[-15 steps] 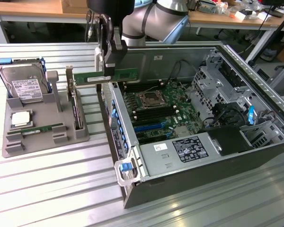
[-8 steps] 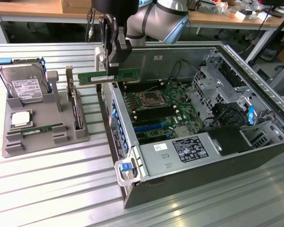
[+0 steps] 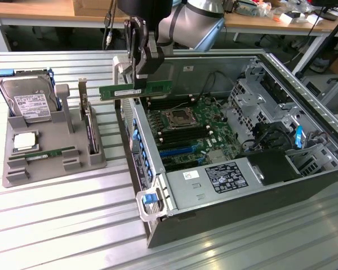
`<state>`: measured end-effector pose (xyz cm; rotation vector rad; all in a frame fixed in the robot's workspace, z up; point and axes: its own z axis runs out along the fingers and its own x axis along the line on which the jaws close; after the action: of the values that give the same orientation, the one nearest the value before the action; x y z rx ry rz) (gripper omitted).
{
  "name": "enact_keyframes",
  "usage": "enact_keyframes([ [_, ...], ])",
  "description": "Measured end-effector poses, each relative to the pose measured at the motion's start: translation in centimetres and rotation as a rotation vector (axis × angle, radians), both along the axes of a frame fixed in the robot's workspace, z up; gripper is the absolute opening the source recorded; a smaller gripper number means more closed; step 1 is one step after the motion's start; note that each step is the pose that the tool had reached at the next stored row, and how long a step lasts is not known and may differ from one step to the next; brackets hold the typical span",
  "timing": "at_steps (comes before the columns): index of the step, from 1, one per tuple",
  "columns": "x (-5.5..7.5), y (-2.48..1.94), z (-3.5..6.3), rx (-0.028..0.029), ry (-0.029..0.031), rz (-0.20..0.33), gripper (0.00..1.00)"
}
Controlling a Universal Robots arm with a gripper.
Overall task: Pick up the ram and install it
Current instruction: 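Pick up the ram and move it above insertion slot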
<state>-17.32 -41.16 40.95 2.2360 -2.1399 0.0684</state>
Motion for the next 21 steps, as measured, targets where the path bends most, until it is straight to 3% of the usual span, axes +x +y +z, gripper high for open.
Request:
enact_keyframes([
  [21,2.7,0.23,0.00,-0.0018,0.0000,0.001,0.12],
])
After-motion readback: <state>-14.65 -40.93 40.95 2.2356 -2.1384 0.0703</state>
